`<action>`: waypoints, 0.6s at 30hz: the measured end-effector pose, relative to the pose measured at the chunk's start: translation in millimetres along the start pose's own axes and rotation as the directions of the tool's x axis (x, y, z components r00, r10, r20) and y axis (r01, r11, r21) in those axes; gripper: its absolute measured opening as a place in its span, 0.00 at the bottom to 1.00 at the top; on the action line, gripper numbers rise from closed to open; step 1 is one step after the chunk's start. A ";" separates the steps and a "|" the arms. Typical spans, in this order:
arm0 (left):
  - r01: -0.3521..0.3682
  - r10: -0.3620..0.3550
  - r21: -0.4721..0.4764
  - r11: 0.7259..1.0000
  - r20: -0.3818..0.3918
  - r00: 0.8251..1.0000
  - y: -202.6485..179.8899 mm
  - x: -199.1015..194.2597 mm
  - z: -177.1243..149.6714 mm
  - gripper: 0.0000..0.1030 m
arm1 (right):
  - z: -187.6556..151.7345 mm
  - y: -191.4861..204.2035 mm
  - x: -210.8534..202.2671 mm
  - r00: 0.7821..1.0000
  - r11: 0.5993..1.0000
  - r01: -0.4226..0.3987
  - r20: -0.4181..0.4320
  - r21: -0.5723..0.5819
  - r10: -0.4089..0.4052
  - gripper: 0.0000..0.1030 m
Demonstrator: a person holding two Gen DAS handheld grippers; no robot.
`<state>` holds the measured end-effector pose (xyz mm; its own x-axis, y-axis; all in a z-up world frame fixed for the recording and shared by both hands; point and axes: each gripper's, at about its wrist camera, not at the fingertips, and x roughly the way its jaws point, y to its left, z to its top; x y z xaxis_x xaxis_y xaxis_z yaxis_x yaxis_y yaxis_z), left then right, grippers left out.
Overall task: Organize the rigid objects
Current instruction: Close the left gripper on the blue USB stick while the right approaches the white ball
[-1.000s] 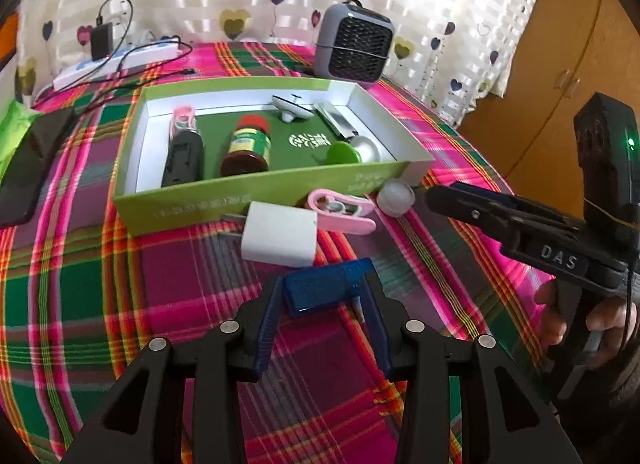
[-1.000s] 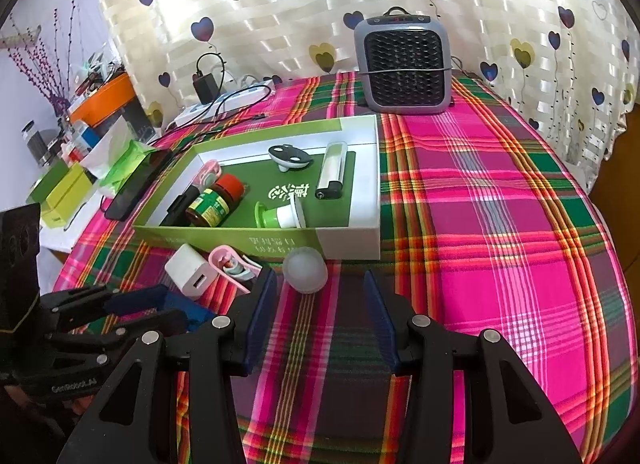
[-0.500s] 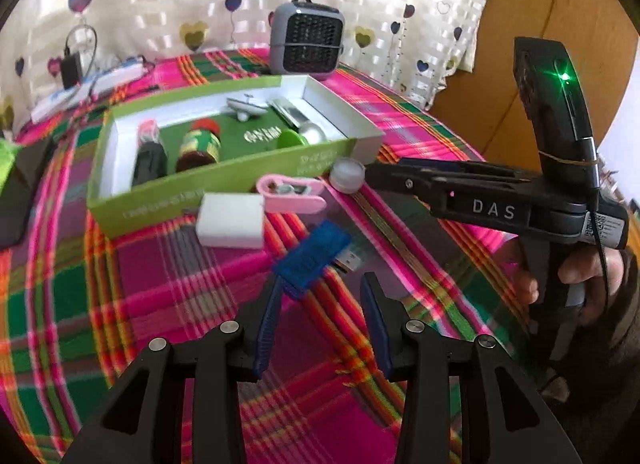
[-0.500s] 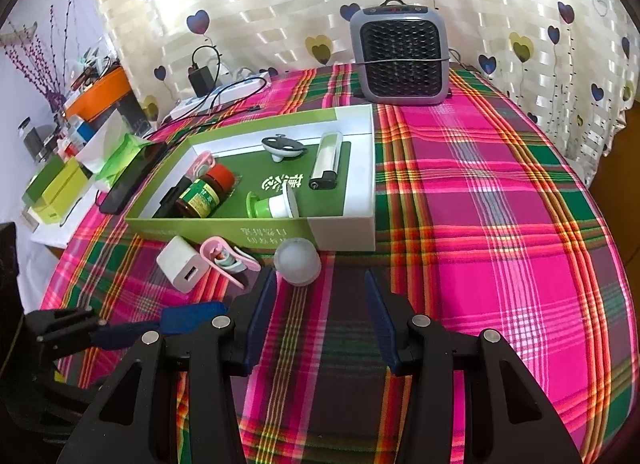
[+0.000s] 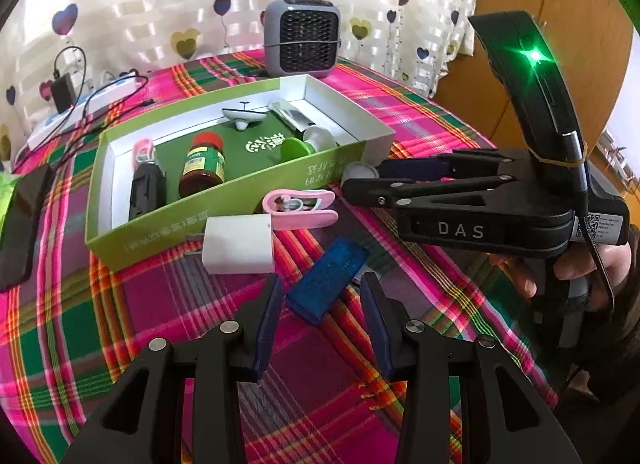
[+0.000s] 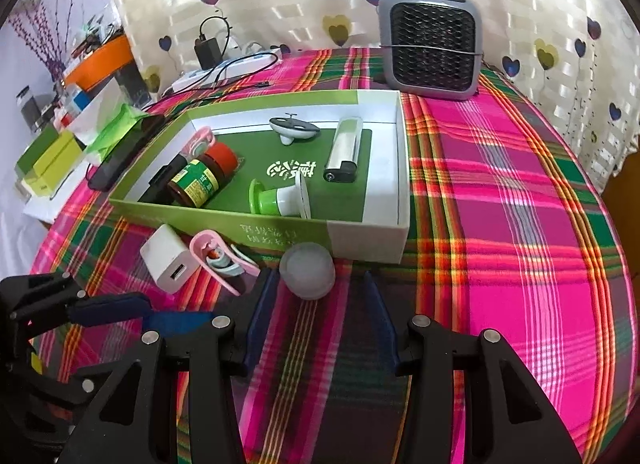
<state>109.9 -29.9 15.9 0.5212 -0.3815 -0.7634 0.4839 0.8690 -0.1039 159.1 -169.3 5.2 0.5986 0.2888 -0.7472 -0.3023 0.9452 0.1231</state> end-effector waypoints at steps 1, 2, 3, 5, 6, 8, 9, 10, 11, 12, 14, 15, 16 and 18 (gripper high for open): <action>0.001 -0.001 0.003 1.000 -0.001 1.000 -0.1 0.3 0.3 0.38 | 0.8 0.6 0.9 1.000 1.000 0.005 -0.001 -0.007 -0.005 0.45; 0.001 -0.001 0.006 1.000 -0.002 1.000 0.2 1.0 1.3 0.38 | 1.8 1.3 1.8 1.000 1.000 0.010 -0.003 -0.012 -0.010 0.45; 0.001 -0.001 0.008 1.000 -0.004 1.000 0.6 1.9 2.2 0.38 | 2.8 2.3 3.0 1.000 1.000 0.016 -0.004 -0.019 -0.016 0.45; 0.003 -0.002 0.013 1.000 -0.009 1.000 0.5 4.0 3.1 0.38 | 4.1 4.5 4.6 0.999 0.999 0.034 -0.006 -0.034 -0.034 0.45; 0.003 -0.003 0.017 1.000 -0.014 1.000 0.5 5.3 3.4 0.38 | 4.6 5.7 5.3 0.999 0.998 0.043 -0.007 -0.043 -0.044 0.45; 0.000 0.001 0.024 1.000 -0.020 1.000 0.0 7.2 4.1 0.38 | 4.9 7.1 6.1 0.998 0.996 0.059 -0.008 -0.062 -0.060 0.45; 0.000 0.001 0.027 1.000 -0.020 1.000 -0.5 7.5 4.6 0.38 | 4.7 6.5 5.9 0.998 0.996 0.062 -0.008 -0.062 -0.062 0.45; 0.003 -0.002 0.031 1.000 -0.019 1.000 -1.3 7.8 5.1 0.38 | 4.6 5.6 5.7 0.998 0.997 0.060 -0.008 -0.059 -0.060 0.45; 0.004 -0.003 0.034 0.999 -0.020 1.000 -2.2 8.3 5.3 0.38 | 4.4 4.0 5.1 0.998 0.997 0.055 -0.007 -0.053 -0.056 0.45; 0.005 -0.004 0.041 0.999 -0.023 1.000 -2.9 9.4 5.6 0.38 | 4.3 3.5 4.7 0.998 0.997 0.059 -0.007 -0.053 -0.059 0.45; 0.008 -0.007 0.047 0.999 -0.027 1.000 -4.3 10.2 5.6 0.38 | 3.5 2.1 3.8 0.997 0.996 0.077 -0.006 -0.051 -0.077 0.45; 0.009 -0.007 0.051 0.999 -0.028 1.000 -4.7 10.4 5.9 0.38 | 3.5 1.7 3.4 0.997 0.996 0.079 -0.005 -0.048 -0.079 0.45; 0.009 -0.008 0.055 0.998 -0.028 1.000 -5.1 10.6 6.2 0.38 | 3.4 0.6 2.8 0.997 0.996 0.081 -0.004 -0.042 -0.081 0.41; 0.014 -0.012 0.055 0.998 -0.031 0.999 -4.9 11.7 7.2 0.38 | 3.4 -2.7 2.0 0.996 0.996 0.085 -0.001 -0.029 -0.085 0.35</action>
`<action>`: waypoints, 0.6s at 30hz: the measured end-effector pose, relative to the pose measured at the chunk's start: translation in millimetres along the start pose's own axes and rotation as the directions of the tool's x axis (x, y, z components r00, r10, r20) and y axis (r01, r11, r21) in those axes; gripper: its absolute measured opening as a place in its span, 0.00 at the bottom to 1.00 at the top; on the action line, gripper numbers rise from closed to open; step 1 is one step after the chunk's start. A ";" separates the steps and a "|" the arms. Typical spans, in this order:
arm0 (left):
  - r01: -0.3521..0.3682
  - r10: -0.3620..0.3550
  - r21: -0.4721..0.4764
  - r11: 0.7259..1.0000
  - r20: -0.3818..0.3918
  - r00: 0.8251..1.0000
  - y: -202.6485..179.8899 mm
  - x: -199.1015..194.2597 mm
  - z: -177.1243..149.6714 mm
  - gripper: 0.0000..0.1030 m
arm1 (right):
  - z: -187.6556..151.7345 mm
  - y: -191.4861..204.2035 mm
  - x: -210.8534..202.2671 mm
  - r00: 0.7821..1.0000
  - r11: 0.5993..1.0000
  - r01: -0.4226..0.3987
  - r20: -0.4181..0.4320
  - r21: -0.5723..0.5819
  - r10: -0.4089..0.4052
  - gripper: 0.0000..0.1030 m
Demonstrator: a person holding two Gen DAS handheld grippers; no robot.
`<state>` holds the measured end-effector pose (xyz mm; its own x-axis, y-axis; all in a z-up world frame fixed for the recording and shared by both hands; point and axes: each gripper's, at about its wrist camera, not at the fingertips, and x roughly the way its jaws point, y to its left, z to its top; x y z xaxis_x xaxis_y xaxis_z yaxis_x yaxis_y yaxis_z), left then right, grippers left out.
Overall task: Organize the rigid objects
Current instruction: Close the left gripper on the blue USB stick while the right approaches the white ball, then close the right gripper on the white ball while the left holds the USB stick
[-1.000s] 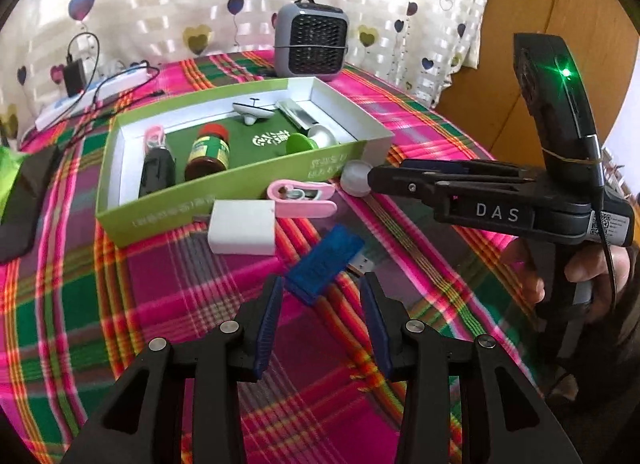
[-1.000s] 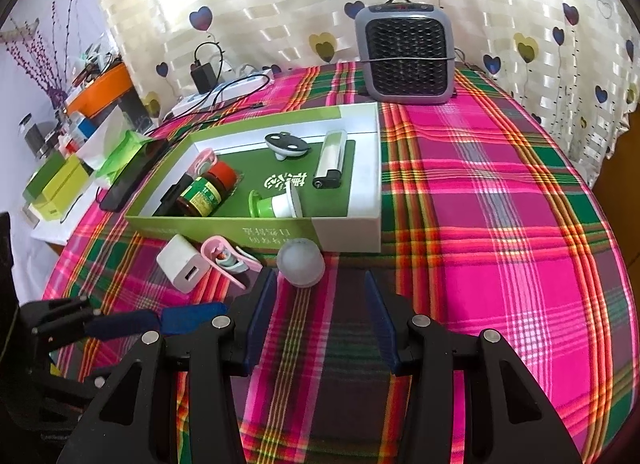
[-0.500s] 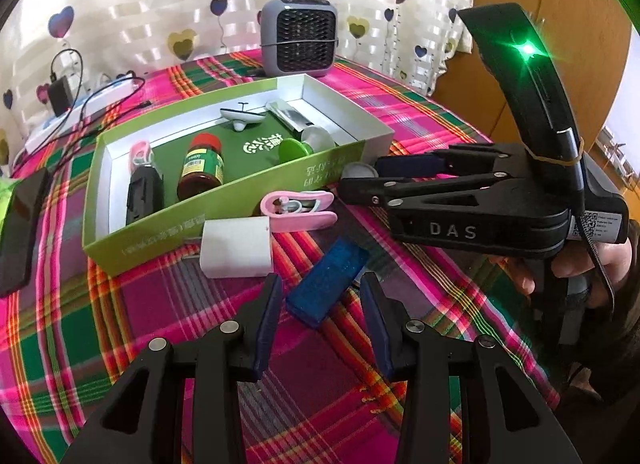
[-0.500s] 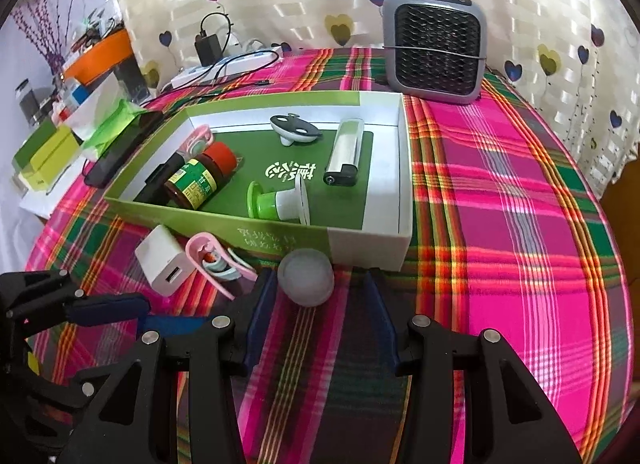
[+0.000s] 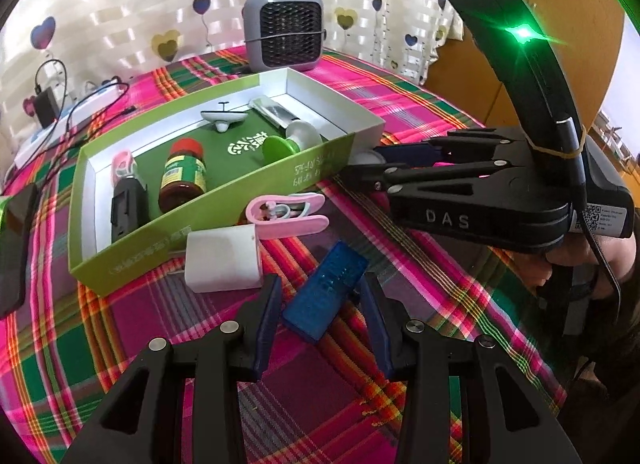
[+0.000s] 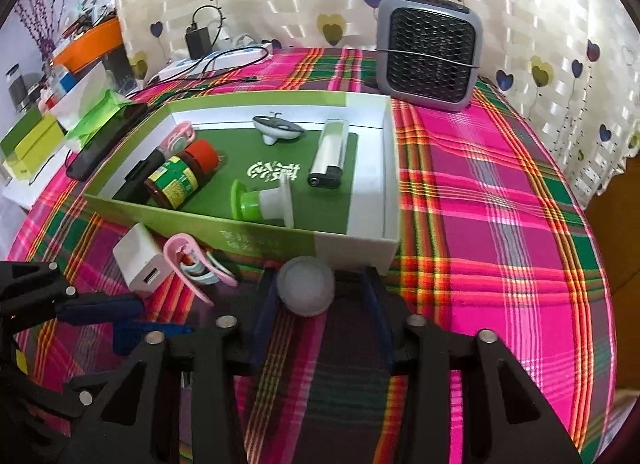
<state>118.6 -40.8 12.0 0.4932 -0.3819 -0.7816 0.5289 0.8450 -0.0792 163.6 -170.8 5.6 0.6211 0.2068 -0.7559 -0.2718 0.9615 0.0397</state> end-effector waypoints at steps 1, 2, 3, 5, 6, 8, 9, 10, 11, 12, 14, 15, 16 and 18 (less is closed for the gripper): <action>0.003 -0.003 0.000 1.000 -0.002 1.000 -0.1 0.9 0.7 0.38 | 0.0 -1.1 -0.2 1.000 1.000 0.001 0.001 0.004 -0.001 0.31; 0.004 -0.004 0.000 1.000 -0.004 1.000 -0.6 1.9 1.1 0.38 | -0.1 -2.3 -0.6 1.000 1.000 0.004 0.001 0.008 -0.004 0.29; 0.006 -0.006 0.004 1.000 -0.007 1.000 -1.4 2.9 1.4 0.38 | 0.0 -3.5 -0.8 1.000 1.000 0.001 0.002 0.012 -0.001 0.28; 0.004 -0.004 0.013 1.000 -0.009 1.000 -3.3 3.5 1.7 0.38 | -0.1 -4.3 -1.4 1.000 1.000 -0.002 0.002 0.014 0.002 0.28; 0.004 -0.004 0.016 1.000 -0.011 1.000 -3.9 3.7 1.7 0.38 | -0.3 -4.4 -1.6 1.000 1.000 -0.002 0.002 0.015 0.002 0.28; 0.005 -0.005 0.020 1.000 -0.014 1.000 -5.3 3.5 1.1 0.38 | -0.8 -5.3 -2.1 1.000 1.000 -0.005 0.002 0.016 0.005 0.28; 0.005 -0.005 0.022 1.000 -0.014 1.000 -6.0 3.4 0.8 0.38 | -0.9 -5.7 -2.5 1.000 1.000 -0.007 0.002 0.017 0.007 0.28; 0.007 -0.007 0.025 1.000 -0.015 1.000 -7.0 3.3 0.6 0.38 | -1.2 -5.8 -2.6 1.000 1.000 -0.008 0.002 0.019 0.008 0.28; 0.010 -0.009 0.030 1.000 -0.016 1.000 -8.4 3.1 0.2 0.38 | -1.5 -6.2 -2.9 1.000 1.000 -0.010 0.002 0.020 0.010 0.28; 0.012 -0.011 0.029 1.000 -0.017 1.000 -9.2 2.9 0.3 0.38 | -2.1 -6.5 -3.2 1.000 1.000 -0.011 0.002 0.021 0.011 0.28; 0.025 -0.024 0.027 0.999 -0.020 1.000 -10.7 2.9 0.0 0.38 | -2.9 -7.3 -3.7 1.000 1.000 -0.012 0.002 0.023 0.012 0.28; 0.029 -0.029 0.029 0.999 -0.019 0.999 -11.1 3.0 -0.3 0.38 | -3.2 -8.1 -3.7 1.000 1.000 -0.015 0.002 0.025 0.015 0.28; 0.027 -0.026 0.030 0.999 -0.018 0.999 -11.5 3.0 -0.2 0.38 | -3.3 -8.3 -3.9 1.000 1.000 -0.016 0.002 0.026 0.016 0.28; 0.021 -0.021 0.020 1.000 -0.018 1.000 -10.7 3.2 0.5 0.38 | -3.9 -9.1 -4.1 1.000 0.999 -0.020 0.003 0.029 0.020 0.28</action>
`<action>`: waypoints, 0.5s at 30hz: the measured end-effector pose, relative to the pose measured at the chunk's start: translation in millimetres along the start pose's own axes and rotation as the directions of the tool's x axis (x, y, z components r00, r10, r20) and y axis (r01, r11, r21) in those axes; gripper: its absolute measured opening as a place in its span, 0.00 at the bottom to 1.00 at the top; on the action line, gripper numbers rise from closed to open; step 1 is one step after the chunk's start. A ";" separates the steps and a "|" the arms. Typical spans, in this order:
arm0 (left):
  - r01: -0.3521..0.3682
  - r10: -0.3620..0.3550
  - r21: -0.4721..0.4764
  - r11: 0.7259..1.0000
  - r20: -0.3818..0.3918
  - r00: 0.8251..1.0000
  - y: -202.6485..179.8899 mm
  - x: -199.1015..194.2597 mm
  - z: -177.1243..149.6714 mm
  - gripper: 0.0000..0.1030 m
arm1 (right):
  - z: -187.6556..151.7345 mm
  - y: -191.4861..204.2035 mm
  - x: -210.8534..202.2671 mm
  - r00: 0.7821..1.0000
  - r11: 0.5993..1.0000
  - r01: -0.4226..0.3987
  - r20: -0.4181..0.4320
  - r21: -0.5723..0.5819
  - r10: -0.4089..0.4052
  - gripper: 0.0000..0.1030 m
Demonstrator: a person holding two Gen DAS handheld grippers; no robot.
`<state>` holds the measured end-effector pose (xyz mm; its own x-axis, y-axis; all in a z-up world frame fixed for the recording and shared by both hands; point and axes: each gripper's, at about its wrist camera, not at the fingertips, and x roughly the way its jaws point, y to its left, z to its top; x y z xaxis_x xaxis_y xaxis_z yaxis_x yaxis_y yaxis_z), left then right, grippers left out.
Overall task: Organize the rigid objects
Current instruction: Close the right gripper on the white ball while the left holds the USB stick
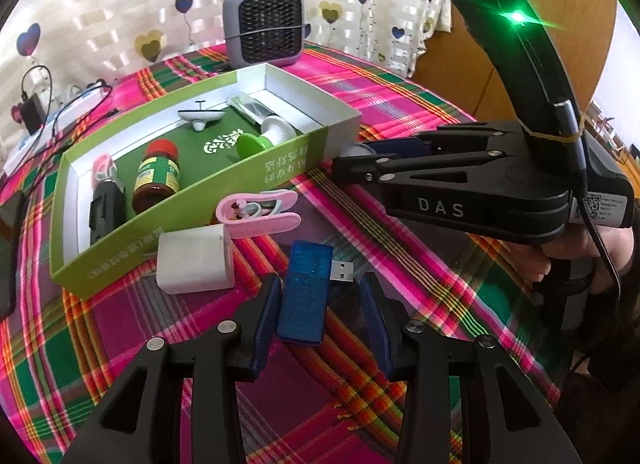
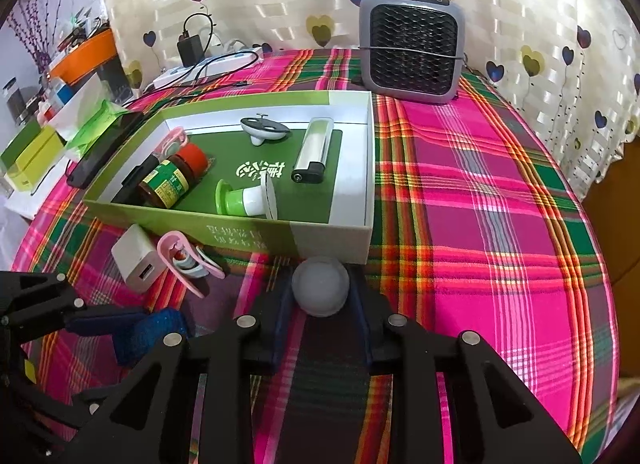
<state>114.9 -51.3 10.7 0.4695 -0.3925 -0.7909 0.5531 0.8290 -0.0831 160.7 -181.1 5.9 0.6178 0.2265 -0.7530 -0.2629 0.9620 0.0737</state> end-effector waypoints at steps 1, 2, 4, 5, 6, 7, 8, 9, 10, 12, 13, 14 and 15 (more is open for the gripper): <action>-0.005 0.005 -0.006 1.000 0.000 1.000 0.6 0.2 0.2 0.38 | -0.2 -0.3 -0.1 1.000 1.000 -0.002 0.000 0.002 0.002 0.28; -0.015 0.015 -0.014 1.000 0.000 1.000 1.6 -0.1 0.4 0.38 | -0.4 -0.6 -0.4 1.000 1.000 -0.004 0.000 0.004 0.004 0.28; -0.015 0.015 -0.024 1.000 0.001 1.000 3.1 -0.1 0.4 0.38 | -0.8 -1.1 -1.1 1.000 1.000 -0.007 0.001 0.006 0.007 0.28; -0.016 0.016 -0.025 1.000 0.001 1.000 3.2 -0.4 0.4 0.38 | -0.8 -0.9 -1.0 1.000 1.000 -0.008 0.000 0.006 0.008 0.28; -0.020 0.020 -0.022 1.000 0.000 1.000 2.5 -0.5 0.4 0.38 | -1.1 -1.1 -1.1 1.000 1.000 -0.010 0.001 0.006 0.010 0.28; -0.024 0.024 -0.019 1.000 0.000 1.000 1.8 0.0 0.4 0.38 | -1.2 -1.4 -1.2 1.000 1.000 -0.012 0.001 0.007 0.012 0.28; -0.029 0.029 -0.015 0.999 -0.001 1.000 0.9 0.2 0.4 0.38 | -1.1 -1.6 -1.2 1.000 1.000 -0.014 0.001 0.009 0.014 0.28; -0.032 0.032 -0.012 0.999 -0.002 0.999 0.4 0.5 0.3 0.37 | -1.5 -2.2 -1.4 1.000 1.000 -0.016 0.001 0.010 0.016 0.28; -0.037 0.037 -0.010 0.999 -0.002 0.999 -0.2 0.7 0.3 0.37 | -1.5 -2.2 -1.6 1.000 1.000 -0.017 0.002 0.011 0.017 0.28; -0.040 0.040 -0.014 0.999 -0.002 0.999 -0.5 0.3 -0.1 0.35 | -1.8 -2.7 -1.9 1.000 1.000 -0.020 0.002 0.014 0.020 0.28; -0.039 0.039 -0.016 0.999 -0.002 0.999 -0.3 -0.3 -0.5 0.35 | -1.9 -2.8 -2.0 1.000 1.000 -0.022 0.002 0.015 0.022 0.28; -0.036 0.036 -0.019 0.999 0.000 0.999 0.3 -1.3 -1.5 0.35 | -1.9 -3.1 -2.1 1.000 1.000 -0.024 0.002 0.016 0.024 0.28; -0.033 0.033 -0.023 0.999 0.001 0.999 1.4 -2.1 -2.4 0.35 | -1.8 -3.6 -1.9 1.000 1.000 -0.026 0.002 0.018 0.026 0.28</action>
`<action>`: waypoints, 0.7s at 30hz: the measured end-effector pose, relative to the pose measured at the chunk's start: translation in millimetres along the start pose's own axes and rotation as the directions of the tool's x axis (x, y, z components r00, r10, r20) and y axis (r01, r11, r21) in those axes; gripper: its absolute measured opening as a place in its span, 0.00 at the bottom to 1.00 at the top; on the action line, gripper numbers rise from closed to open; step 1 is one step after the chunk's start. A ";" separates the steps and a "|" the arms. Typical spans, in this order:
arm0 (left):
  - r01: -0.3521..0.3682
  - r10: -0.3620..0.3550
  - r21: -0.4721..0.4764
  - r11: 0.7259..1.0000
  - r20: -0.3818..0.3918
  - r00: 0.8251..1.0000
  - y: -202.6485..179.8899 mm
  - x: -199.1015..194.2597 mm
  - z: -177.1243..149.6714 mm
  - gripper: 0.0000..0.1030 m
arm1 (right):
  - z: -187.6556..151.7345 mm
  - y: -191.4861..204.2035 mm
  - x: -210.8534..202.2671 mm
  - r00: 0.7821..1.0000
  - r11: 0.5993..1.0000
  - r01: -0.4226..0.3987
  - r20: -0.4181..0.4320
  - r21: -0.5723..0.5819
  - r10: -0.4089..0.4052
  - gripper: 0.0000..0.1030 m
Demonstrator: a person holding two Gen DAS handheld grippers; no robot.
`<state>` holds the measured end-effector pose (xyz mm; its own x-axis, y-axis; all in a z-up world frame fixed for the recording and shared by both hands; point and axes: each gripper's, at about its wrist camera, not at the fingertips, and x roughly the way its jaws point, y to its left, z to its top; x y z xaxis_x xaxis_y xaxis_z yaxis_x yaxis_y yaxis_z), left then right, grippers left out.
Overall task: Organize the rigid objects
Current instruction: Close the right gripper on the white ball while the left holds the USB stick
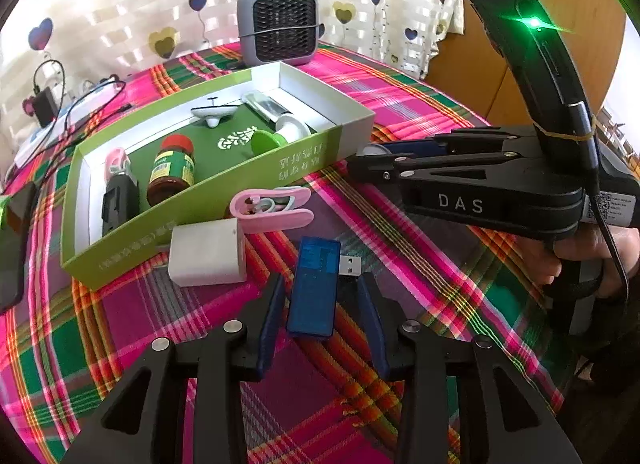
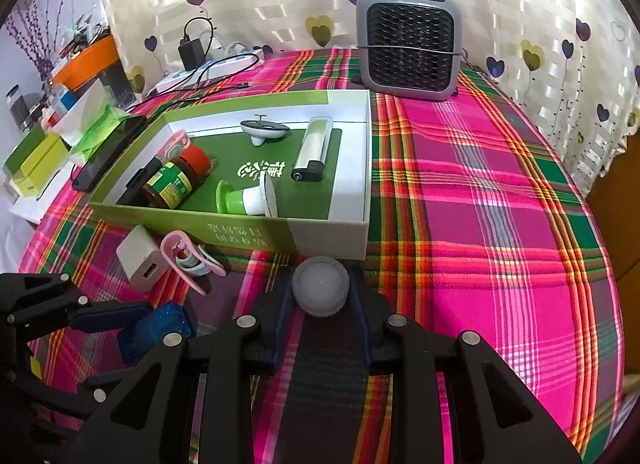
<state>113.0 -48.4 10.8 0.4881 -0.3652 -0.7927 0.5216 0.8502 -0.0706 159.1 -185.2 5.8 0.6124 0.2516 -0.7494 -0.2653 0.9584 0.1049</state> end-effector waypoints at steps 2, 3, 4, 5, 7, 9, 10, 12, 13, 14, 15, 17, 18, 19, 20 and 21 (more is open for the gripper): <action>0.010 -0.010 -0.017 1.000 0.003 1.000 3.7 -1.3 -1.4 0.35 | 0.1 -0.3 0.0 1.000 1.000 -0.002 0.000 0.001 0.002 0.28; 0.012 -0.012 -0.022 1.000 0.004 1.000 4.7 -1.3 -1.4 0.35 | 0.1 -0.3 0.1 1.000 1.000 -0.003 0.000 0.002 0.003 0.28; 0.014 -0.014 -0.024 1.000 0.004 1.000 5.2 -1.2 -1.3 0.35 | 0.0 -0.4 0.0 1.000 1.000 -0.002 0.000 0.001 0.002 0.28; 0.012 -0.012 -0.024 1.000 0.004 1.000 5.1 -0.8 -0.7 0.35 | -0.1 -0.4 0.0 1.000 1.000 -0.002 0.000 0.002 0.002 0.28; 0.001 -0.001 -0.015 1.000 0.002 1.000 2.9 1.1 1.0 0.35 | -0.1 -0.5 0.0 1.000 1.000 -0.003 0.000 0.002 0.003 0.28; -0.008 0.008 -0.010 1.000 0.000 1.000 1.7 2.5 2.5 0.35 | -0.1 -0.5 0.0 1.000 1.000 -0.003 0.000 0.002 0.003 0.28; -0.009 0.009 -0.013 1.000 -0.001 1.000 2.0 2.7 3.0 0.35 | -0.2 -0.5 0.1 1.000 1.000 -0.002 0.000 0.001 0.002 0.28; -0.009 0.009 -0.021 1.000 0.000 1.000 2.6 2.9 3.6 0.33 | -0.3 -0.5 0.1 1.000 1.000 -0.002 0.000 0.001 0.002 0.28; -0.009 0.009 -0.024 1.000 0.000 1.000 2.8 2.7 3.3 0.33 | -0.2 -0.5 0.1 1.000 1.000 -0.002 0.000 0.001 0.002 0.28; -0.011 0.011 -0.025 1.000 0.001 1.000 3.1 2.6 3.2 0.32 | -0.3 -0.5 0.1 1.000 1.000 -0.002 0.000 0.001 0.002 0.28; -0.012 0.012 -0.026 1.000 0.001 1.000 3.2 2.5 3.1 0.31 | -0.3 -0.4 0.1 1.000 1.000 -0.003 0.000 0.002 0.003 0.28; -0.019 0.020 -0.032 0.999 0.002 1.000 4.1 2.5 3.0 0.27 | -0.4 0.1 0.1 1.000 1.000 -0.001 0.000 0.000 0.001 0.28; -0.024 0.024 -0.036 0.999 0.003 1.000 5.0 2.4 3.0 0.25 | -0.3 -0.3 0.1 1.000 1.000 -0.001 0.000 0.000 0.001 0.28; -0.023 0.023 -0.039 0.999 0.004 1.000 5.9 2.8 3.0 0.25 | -0.3 -0.3 0.2 1.000 1.000 -0.001 0.000 0.000 0.001 0.28; -0.022 0.022 -0.042 0.999 0.005 1.000 6.7 2.8 2.9 0.23 | -0.4 -0.4 0.1 1.000 1.000 -0.001 0.000 -0.001 0.001 0.28; -0.025 0.025 -0.045 0.999 0.006 1.000 7.4 2.8 2.8 0.21 | -0.4 -0.3 0.1 1.000 1.000 -0.001 0.000 -0.001 0.001 0.28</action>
<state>120.2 -44.1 9.8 0.5050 -0.3457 -0.7908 0.4774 0.8752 -0.0777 159.0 -185.6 5.5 0.6122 0.2521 -0.7494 -0.2664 0.9582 0.1047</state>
